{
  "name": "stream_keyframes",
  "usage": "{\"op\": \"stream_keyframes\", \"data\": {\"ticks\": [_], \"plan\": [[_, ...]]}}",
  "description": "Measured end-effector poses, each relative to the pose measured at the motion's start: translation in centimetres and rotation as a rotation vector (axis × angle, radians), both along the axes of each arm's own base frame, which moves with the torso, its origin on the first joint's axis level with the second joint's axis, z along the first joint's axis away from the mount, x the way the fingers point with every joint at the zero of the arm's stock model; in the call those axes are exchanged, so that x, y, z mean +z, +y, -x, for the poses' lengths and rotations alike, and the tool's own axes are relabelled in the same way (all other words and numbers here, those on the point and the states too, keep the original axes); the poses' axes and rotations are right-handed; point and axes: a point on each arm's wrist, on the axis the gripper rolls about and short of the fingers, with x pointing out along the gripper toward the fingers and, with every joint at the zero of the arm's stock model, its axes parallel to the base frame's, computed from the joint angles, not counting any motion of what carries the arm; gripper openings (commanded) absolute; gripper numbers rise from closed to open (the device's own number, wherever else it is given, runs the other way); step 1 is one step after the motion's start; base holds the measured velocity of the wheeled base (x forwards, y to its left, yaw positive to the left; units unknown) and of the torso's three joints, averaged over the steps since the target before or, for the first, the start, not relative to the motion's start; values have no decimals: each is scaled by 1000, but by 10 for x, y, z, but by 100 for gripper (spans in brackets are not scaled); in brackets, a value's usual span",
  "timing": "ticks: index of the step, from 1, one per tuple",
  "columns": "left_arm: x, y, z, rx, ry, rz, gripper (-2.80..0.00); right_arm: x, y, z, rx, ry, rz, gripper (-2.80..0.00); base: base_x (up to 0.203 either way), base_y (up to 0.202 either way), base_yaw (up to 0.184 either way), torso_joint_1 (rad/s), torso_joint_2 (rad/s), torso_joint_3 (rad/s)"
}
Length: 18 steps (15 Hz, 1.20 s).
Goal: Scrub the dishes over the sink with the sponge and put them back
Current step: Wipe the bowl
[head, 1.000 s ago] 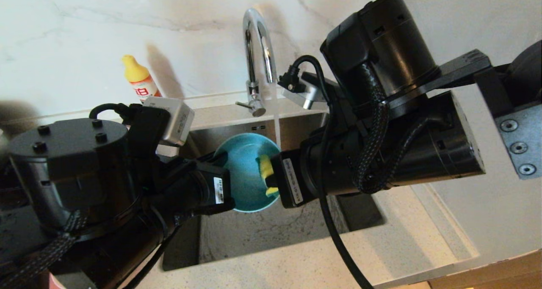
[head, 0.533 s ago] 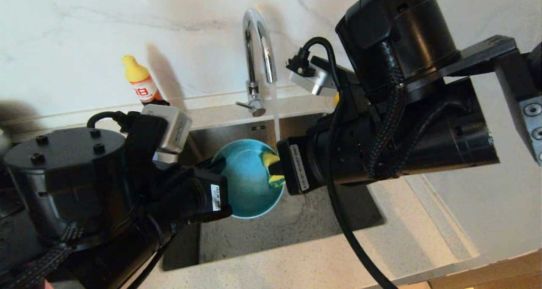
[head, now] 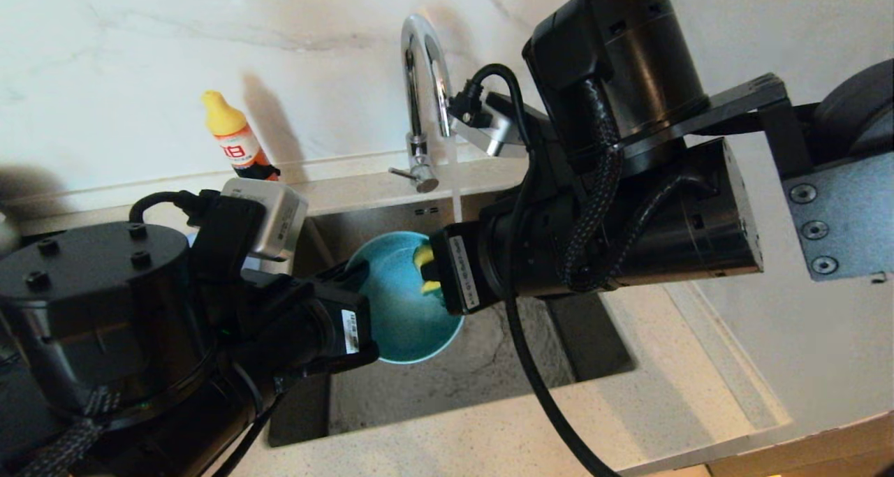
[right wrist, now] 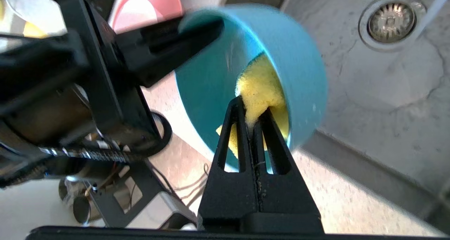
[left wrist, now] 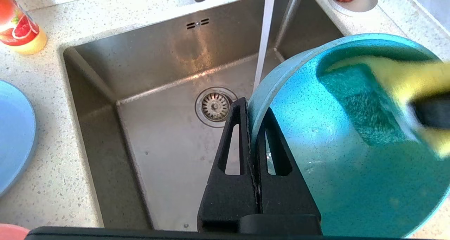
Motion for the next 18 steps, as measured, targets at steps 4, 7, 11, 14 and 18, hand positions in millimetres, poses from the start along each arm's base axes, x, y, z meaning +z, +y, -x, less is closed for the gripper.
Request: {"op": "stream_keyframes", "data": {"ticks": [4, 7, 11, 14, 18], "plan": [[1, 0, 1, -2, -2, 4, -280, 4, 3, 3, 24, -17, -8, -280, 0, 0, 0, 0, 0, 0], [1, 1, 2, -5, -2, 3, -280, 7, 7, 9, 46, -19, -14, -280, 0, 0, 0, 0, 0, 0], [3, 2, 4, -5, -9, 9, -280, 5, 13, 12, 66, -19, -11, -280, 0, 0, 0, 0, 0, 0], [4, 4, 5, -4, -13, 14, -280, 2, 12, 4, 43, -16, -5, -280, 0, 0, 0, 0, 0, 0], [5, 6, 6, -1, -15, 17, -280, 5, 4, 1, 23, -16, -4, -280, 0, 0, 0, 0, 0, 0]]}}
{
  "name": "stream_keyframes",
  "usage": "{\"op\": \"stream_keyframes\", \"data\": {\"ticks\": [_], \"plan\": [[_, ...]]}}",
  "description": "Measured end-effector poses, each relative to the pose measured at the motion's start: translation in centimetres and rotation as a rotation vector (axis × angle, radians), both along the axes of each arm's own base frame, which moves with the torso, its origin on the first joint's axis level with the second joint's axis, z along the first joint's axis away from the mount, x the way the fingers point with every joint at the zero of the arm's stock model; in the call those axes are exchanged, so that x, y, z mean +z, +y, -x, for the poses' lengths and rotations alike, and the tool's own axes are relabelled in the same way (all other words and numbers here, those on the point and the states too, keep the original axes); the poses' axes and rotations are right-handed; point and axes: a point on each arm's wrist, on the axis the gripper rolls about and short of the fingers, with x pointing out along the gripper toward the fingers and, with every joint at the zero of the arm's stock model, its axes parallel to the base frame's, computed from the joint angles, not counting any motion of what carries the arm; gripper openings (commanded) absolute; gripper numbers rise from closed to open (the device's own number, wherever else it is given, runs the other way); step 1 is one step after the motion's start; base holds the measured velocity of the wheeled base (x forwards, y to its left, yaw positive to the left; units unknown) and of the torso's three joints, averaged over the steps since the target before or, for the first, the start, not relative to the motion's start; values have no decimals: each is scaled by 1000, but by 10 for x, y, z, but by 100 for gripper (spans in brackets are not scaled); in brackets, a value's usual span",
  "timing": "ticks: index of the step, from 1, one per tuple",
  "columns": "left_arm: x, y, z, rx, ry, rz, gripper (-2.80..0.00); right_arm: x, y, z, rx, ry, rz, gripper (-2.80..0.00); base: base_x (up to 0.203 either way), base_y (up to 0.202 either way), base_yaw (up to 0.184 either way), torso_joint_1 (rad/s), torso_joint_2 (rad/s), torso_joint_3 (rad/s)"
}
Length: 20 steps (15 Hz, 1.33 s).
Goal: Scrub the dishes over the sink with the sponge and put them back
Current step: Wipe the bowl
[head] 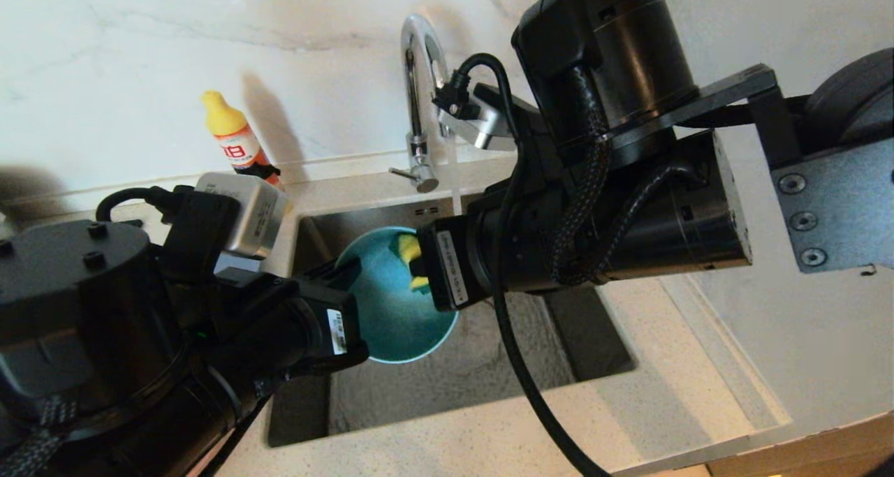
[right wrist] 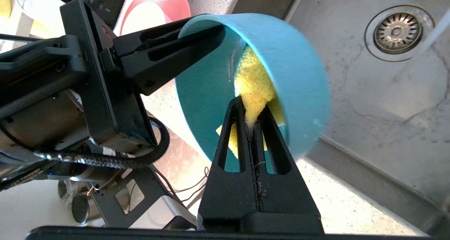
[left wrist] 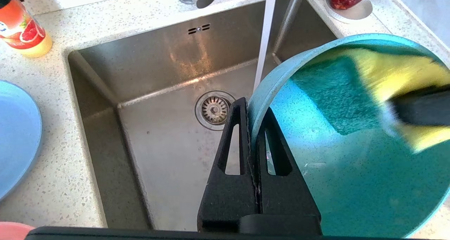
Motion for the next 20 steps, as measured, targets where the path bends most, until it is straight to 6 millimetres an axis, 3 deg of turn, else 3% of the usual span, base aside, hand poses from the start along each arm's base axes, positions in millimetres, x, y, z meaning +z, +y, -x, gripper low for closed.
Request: {"op": "stream_keyframes", "data": {"ticks": [5, 11, 20], "plan": [[-1, 0, 0, 1, 1, 0, -280, 11, -12, 8, -2, -8, -10, -280, 0, 0, 0, 0, 0, 0], [2, 0, 0, 3, -5, 7, -280, 3, -17, 14, 1, 31, 39, -280, 0, 0, 0, 0, 0, 0], [6, -1, -1, 3, -15, 19, -280, -11, 9, 26, 77, 58, 75, -280, 0, 0, 0, 0, 0, 0]]}}
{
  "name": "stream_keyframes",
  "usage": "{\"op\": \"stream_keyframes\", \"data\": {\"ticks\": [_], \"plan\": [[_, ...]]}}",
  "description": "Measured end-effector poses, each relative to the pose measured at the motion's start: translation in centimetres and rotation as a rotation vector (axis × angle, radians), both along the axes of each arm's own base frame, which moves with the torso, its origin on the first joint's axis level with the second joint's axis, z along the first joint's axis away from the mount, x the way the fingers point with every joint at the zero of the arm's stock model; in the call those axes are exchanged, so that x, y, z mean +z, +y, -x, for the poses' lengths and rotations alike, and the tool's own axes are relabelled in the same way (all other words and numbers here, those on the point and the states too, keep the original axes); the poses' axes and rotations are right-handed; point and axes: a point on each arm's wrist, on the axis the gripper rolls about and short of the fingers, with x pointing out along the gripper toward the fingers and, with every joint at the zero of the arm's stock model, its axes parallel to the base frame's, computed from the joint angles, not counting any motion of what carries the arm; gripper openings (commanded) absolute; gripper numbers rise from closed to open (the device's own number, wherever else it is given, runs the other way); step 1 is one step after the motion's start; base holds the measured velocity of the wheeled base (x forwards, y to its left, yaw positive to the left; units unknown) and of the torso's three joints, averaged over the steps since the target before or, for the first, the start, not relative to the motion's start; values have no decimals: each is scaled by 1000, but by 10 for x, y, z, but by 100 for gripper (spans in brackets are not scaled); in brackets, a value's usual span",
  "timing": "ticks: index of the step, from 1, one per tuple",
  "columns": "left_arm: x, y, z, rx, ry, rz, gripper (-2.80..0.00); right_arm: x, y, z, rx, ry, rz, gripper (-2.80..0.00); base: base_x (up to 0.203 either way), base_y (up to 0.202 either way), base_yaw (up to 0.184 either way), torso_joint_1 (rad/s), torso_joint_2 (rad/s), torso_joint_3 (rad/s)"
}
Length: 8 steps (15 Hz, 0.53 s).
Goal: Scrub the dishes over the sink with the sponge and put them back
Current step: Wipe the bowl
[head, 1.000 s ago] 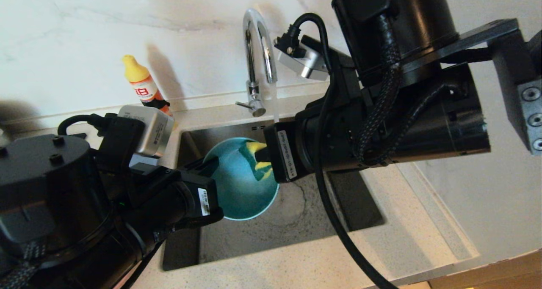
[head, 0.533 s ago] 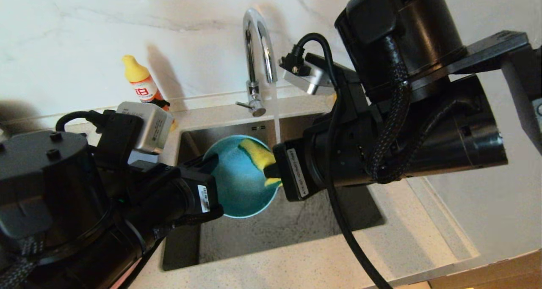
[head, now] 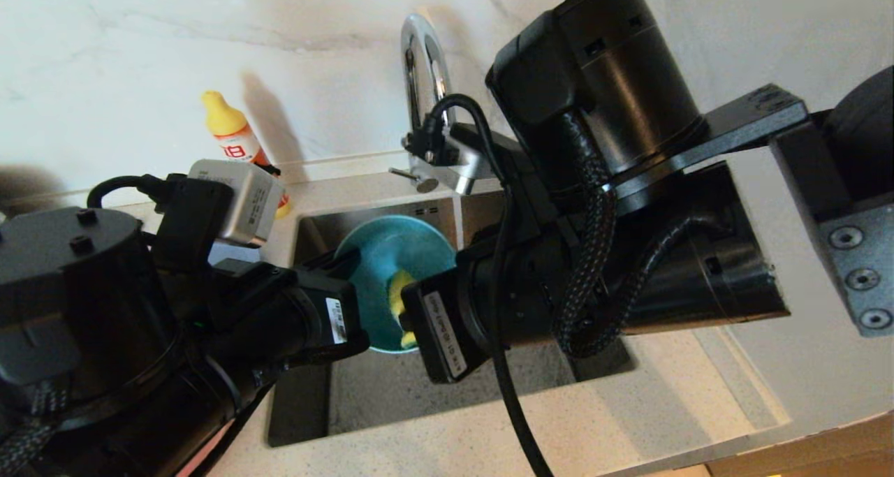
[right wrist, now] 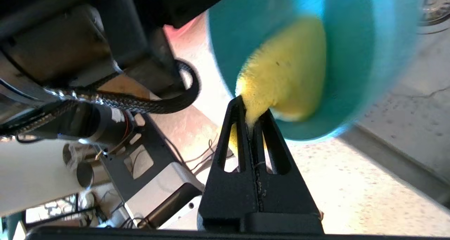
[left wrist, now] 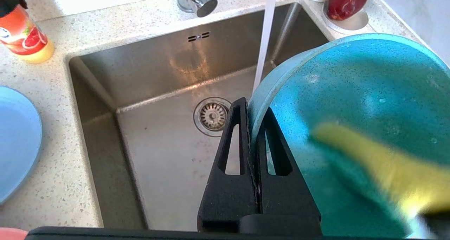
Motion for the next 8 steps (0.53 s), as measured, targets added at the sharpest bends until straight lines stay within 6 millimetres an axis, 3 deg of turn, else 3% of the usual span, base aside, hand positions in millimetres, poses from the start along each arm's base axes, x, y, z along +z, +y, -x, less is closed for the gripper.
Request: {"op": "stream_keyframes", "data": {"ticks": [8], "plan": [[2, 0, -2, 6, -4, 6, -280, -9, 15, 10, 44, 19, 22, -280, 0, 0, 0, 0, 0, 0]]}}
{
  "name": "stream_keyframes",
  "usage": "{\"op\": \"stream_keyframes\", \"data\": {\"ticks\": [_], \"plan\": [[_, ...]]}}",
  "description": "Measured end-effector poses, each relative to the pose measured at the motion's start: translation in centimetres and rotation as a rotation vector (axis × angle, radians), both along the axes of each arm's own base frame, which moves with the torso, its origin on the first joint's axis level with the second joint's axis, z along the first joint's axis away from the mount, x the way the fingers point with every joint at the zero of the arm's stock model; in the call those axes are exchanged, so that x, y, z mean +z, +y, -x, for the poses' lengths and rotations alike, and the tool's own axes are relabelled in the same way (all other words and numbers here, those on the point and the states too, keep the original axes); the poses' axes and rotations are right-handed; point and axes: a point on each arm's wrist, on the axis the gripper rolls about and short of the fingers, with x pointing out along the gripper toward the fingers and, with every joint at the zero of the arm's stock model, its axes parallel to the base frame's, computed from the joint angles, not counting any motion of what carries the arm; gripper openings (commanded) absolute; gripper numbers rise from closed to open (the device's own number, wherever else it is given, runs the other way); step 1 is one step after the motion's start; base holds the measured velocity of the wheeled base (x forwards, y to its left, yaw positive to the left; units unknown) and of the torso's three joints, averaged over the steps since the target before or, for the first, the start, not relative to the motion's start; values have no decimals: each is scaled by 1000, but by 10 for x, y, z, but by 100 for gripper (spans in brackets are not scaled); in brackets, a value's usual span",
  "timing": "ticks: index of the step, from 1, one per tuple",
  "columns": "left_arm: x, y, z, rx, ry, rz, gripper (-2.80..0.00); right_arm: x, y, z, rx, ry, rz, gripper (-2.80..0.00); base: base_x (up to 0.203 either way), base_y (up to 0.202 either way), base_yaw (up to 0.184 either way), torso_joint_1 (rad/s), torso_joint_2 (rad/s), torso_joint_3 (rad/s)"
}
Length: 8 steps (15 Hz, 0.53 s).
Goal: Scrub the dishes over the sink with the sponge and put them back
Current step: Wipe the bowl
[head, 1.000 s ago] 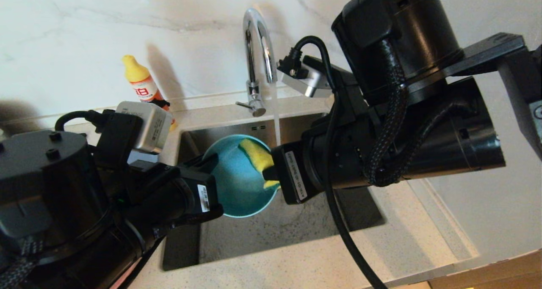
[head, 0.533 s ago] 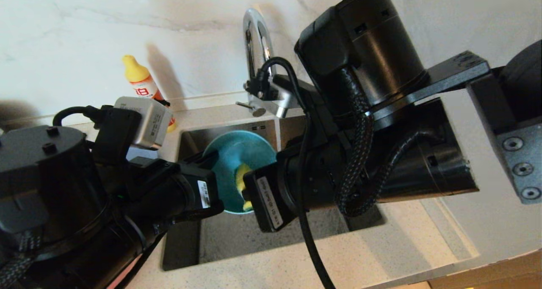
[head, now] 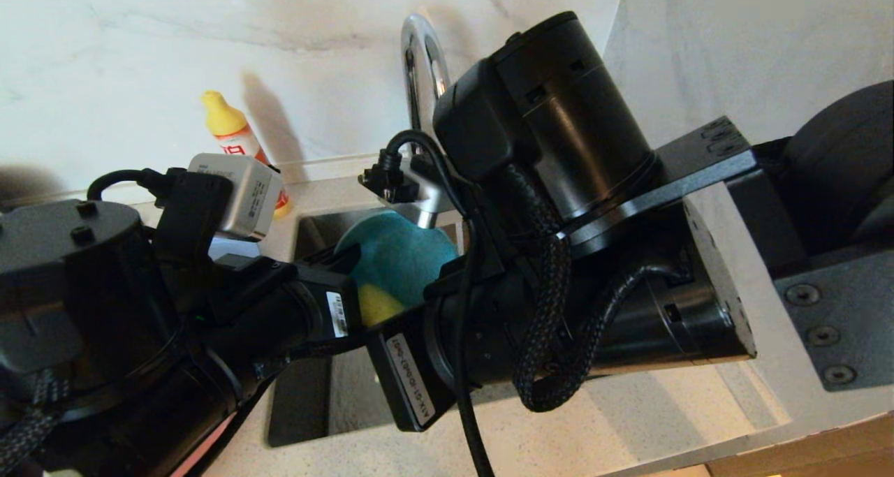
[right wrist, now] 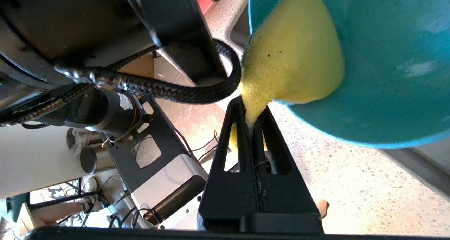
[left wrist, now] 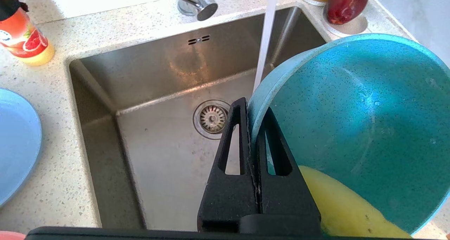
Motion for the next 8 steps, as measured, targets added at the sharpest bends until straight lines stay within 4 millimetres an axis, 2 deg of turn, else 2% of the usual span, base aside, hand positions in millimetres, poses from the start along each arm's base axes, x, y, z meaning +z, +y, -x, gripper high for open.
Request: {"op": "stream_keyframes", "data": {"ticks": [2, 8], "plan": [[0, 1, -2, 9, 1, -2, -280, 0, -4, 0, -6, 3, 6, -280, 0, 0, 0, 0, 0, 0], [0, 4, -4, 22, 1, -5, -280, 20, -34, -6, -70, -17, -25, -280, 0, 0, 0, 0, 0, 0]]}}
